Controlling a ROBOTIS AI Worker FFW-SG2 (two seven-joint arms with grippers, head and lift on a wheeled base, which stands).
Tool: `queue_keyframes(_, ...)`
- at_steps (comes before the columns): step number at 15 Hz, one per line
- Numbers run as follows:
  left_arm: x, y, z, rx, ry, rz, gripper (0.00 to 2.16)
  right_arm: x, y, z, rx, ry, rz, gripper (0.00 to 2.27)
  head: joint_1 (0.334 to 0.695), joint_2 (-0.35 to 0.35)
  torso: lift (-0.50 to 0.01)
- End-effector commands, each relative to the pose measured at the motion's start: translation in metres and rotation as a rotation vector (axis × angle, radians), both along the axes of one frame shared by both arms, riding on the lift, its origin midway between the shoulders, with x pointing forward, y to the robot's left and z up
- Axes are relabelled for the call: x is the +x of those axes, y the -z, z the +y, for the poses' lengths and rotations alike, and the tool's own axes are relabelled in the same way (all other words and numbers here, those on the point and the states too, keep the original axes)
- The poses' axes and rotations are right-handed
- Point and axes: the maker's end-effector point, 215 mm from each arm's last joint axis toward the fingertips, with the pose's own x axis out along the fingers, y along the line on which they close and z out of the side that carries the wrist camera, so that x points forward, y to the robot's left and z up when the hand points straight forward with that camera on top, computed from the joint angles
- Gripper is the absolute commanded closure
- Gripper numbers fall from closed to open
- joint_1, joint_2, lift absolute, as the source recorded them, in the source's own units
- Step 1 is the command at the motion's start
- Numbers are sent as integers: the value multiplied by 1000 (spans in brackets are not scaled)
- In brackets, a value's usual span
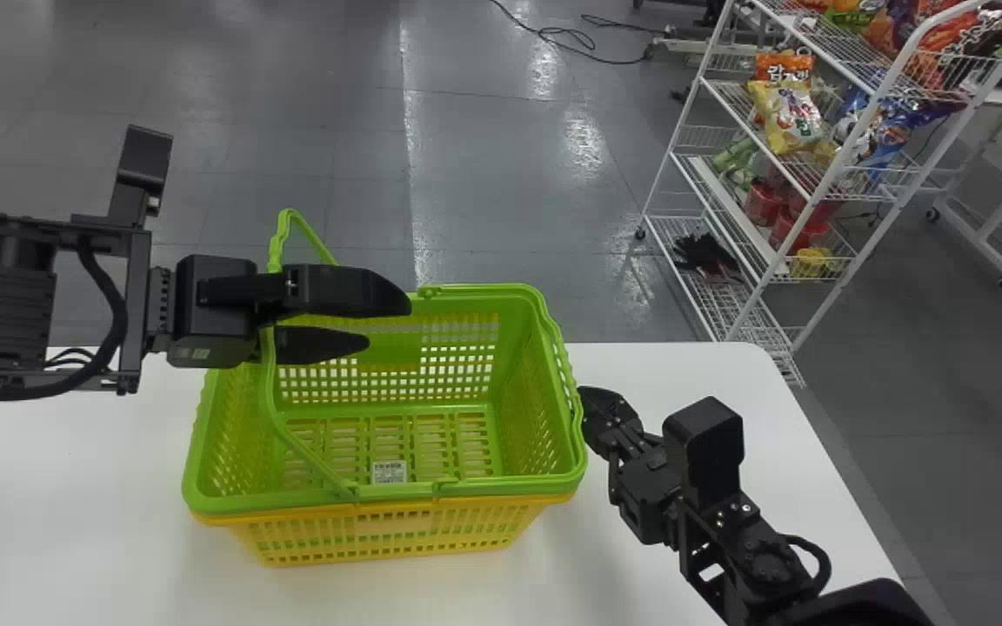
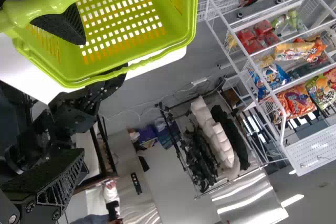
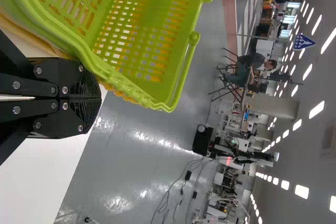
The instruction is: Grasp handle with right gripper to insert into left gripper then lift and swing left to center
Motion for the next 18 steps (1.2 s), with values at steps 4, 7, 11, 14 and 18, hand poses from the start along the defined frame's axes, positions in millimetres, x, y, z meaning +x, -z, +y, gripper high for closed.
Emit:
queue_keyframes(4,-2,-2,-3,-11,7,1,73,-2,-27,10,28,-8,-31,2243,695,-188,-93)
queue_keyframes(7,-3,-4,-4,-16,9,1,73,-7,-47,20,46,-16,-50,2243,695,-184,-93)
queue_keyframes(11,1,-7,-7,-9,12,-10,73,-9,-63,39,64,-29,-48,2243,695,-170,-93)
queue_keyframes(14,11,-10,-9,2,13,-8,73,-10,-68,53,81,-39,-46,2243,695,-156,-93)
queue_keyframes(18,20,-11,-17,17,21,-10,73,-13,-70,73,99,-58,-42,2243,695,-138,-93)
